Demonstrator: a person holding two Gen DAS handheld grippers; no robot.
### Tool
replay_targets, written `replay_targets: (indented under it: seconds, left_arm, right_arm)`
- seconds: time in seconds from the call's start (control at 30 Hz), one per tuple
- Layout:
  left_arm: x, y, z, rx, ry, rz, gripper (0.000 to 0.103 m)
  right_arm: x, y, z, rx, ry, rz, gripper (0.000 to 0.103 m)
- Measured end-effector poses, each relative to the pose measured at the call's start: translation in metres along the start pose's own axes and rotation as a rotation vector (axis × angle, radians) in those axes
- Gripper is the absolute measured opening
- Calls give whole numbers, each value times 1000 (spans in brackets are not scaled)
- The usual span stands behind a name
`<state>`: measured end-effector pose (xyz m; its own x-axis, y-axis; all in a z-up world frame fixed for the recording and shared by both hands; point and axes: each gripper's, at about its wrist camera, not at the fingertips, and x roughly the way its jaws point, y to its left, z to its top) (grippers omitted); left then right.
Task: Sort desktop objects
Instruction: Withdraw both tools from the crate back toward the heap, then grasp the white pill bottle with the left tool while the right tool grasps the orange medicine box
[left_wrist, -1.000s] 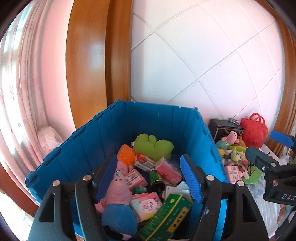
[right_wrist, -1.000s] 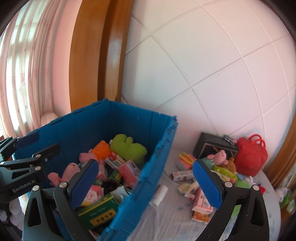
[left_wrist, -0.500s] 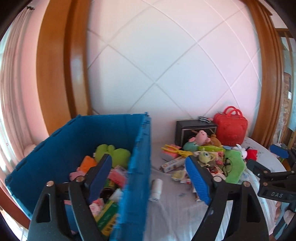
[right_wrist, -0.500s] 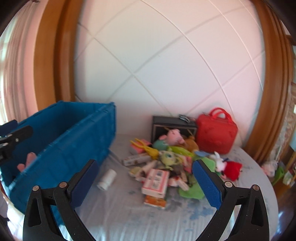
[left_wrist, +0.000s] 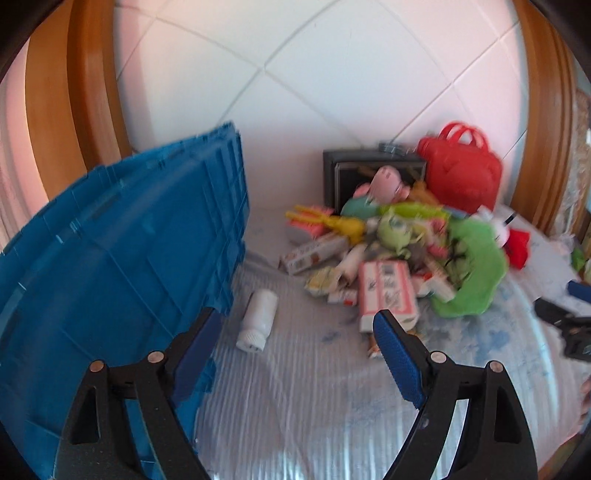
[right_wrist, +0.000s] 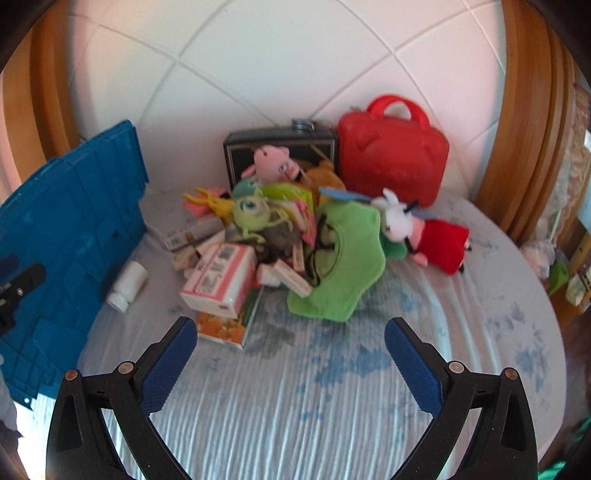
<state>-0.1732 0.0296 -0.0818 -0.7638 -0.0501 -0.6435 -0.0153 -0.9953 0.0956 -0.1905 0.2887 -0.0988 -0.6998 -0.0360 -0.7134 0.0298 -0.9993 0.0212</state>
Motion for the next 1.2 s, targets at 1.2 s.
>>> replay_targets:
  seconds: [1.2]
  left_arm:
    - [246, 24, -58, -22, 209, 214, 74]
  right_arm:
    - [247, 90, -36, 47, 310, 40, 103]
